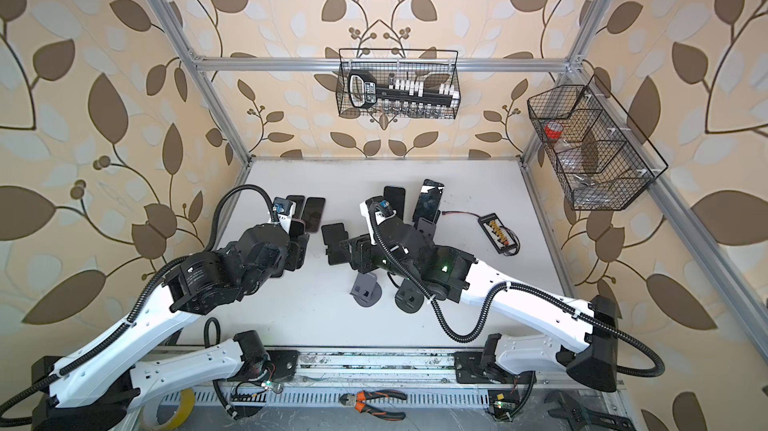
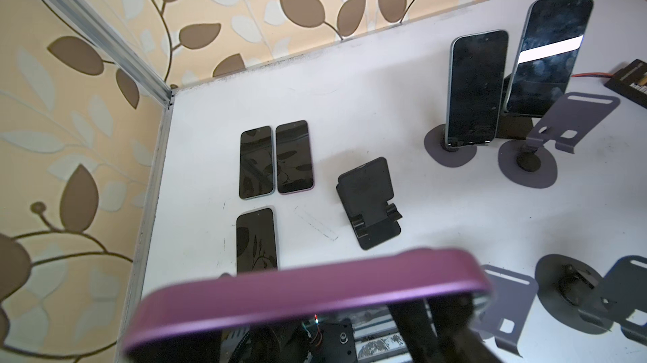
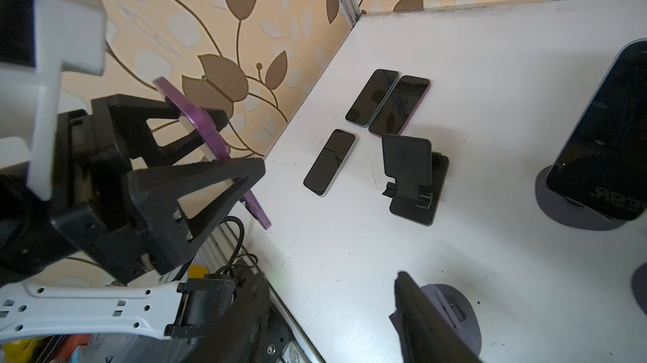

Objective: Remove the phone from the phone stand
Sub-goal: Place the phone at the middle-left of the table.

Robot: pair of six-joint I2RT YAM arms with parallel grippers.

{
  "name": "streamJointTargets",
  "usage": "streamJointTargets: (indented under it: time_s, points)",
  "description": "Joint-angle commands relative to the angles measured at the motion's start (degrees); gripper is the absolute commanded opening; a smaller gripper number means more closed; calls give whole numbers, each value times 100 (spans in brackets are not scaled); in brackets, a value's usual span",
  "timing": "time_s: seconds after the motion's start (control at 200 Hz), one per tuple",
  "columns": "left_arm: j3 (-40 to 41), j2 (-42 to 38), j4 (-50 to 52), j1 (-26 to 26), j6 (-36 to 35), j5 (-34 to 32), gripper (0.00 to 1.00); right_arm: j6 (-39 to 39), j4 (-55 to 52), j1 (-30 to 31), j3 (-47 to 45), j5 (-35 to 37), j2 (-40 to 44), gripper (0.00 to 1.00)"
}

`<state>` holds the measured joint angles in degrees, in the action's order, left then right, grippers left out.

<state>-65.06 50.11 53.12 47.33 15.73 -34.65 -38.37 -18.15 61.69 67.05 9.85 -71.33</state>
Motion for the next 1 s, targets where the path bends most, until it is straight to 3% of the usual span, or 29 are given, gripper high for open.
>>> streamJointTargets:
  time_s: [0.0, 0.455, 0.996]
  points:
    - [18, -204, 156, -286, 212, 85, 54, -139, 99, 142, -117, 112, -35, 58]
    - [367, 26, 164, -1663, -325, 1503, 54, -132, 123, 670, 35, 224, -421, 58]
    - [919, 691, -672, -3146, -785, 2908, 53, 14, 51, 827, 111, 323, -602, 58]
